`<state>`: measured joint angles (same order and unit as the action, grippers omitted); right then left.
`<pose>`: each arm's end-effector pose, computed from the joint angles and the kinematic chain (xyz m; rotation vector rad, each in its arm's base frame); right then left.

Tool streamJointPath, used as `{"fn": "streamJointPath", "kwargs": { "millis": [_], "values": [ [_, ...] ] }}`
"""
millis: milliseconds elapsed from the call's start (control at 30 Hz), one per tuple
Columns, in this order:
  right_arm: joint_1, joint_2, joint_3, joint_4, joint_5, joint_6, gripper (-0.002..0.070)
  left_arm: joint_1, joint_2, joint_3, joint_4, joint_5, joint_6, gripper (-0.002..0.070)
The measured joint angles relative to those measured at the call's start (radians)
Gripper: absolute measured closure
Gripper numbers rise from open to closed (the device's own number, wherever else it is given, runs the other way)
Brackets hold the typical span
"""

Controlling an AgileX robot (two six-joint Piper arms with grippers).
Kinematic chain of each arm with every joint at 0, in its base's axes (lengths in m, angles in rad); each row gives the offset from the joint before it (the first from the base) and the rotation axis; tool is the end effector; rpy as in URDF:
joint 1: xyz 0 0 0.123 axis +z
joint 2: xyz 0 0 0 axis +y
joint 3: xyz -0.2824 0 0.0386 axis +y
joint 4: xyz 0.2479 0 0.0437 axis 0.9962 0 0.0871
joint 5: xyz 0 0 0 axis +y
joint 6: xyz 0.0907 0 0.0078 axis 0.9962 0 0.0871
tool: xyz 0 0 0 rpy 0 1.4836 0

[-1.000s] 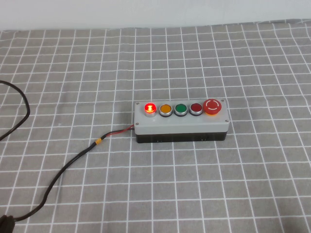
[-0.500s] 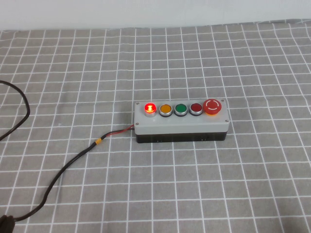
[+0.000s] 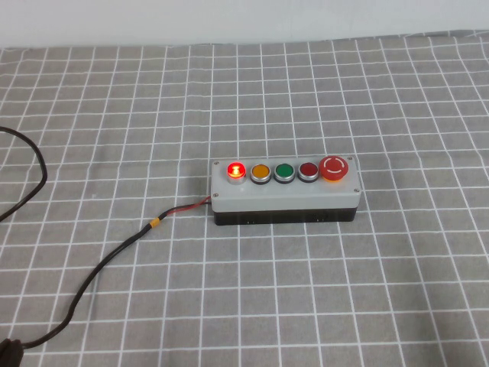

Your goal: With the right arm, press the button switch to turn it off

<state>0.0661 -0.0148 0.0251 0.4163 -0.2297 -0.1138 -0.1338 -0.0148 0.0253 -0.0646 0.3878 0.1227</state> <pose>0.0528 -0.0049 0.2242 0.2243 1.2688 0.2488 0.0513 -0.0092 0.1706 0.2014 1.8709 -0.0716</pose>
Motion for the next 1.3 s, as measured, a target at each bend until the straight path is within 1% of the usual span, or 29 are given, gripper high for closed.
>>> {"fn": "streamJointPath", "kwargs": {
  "millis": [200,267,333,433,567,667,767,1000,1133,1233,1300],
  "values": [
    [0.000,0.000,0.000,0.020,-0.361,0.002,0.0693,0.000,0.000,0.000,0.000,0.000,0.000,0.0678],
    [0.000,0.000,-0.010,0.022,-0.401,0.004,0.0693,0.000,0.000,0.000,0.000,0.000,0.000,0.0678],
    [-0.001,0.000,-0.052,0.013,-0.388,0.006,0.0693,0.000,0.000,0.000,0.000,0.000,0.000,0.0678],
    [-0.001,0.000,-0.159,-0.012,-0.294,0.009,0.0693,0.000,0.000,0.000,0.000,0.000,0.000,0.0678],
    [-0.001,0.000,-0.344,-0.031,-0.085,0.009,0.0693,0.000,0.000,0.000,0.000,0.000,0.000,0.0678],
    [-0.001,0.045,-0.479,-0.036,0.028,0.009,0.0693,0.000,0.000,0.000,0.000,0.000,0.000,0.0678],
    [-0.001,0.147,-0.623,-0.041,0.174,0.009,0.0693,0.000,0.000,0.000,0.000,0.000,0.000,0.0678],
    [-0.001,0.498,-0.905,-0.036,0.560,0.007,0.0693,0.000,0.000,0.000,0.000,0.000,0.000,0.0678],
    [-0.001,0.660,-0.981,-0.005,0.595,0.007,0.0693,0.000,0.000,0.000,0.000,0.000,0.000,0.0678],
    [-0.001,0.764,-0.991,0.151,0.604,-0.004,0.0693,0.000,0.000,0.000,0.000,0.000,0.000,0.0678],
    [-0.001,0.829,-0.991,0.239,0.624,-0.054,0.0693,0.000,0.000,0.000,0.000,0.000,0.000,0.0678]
  ]
}}
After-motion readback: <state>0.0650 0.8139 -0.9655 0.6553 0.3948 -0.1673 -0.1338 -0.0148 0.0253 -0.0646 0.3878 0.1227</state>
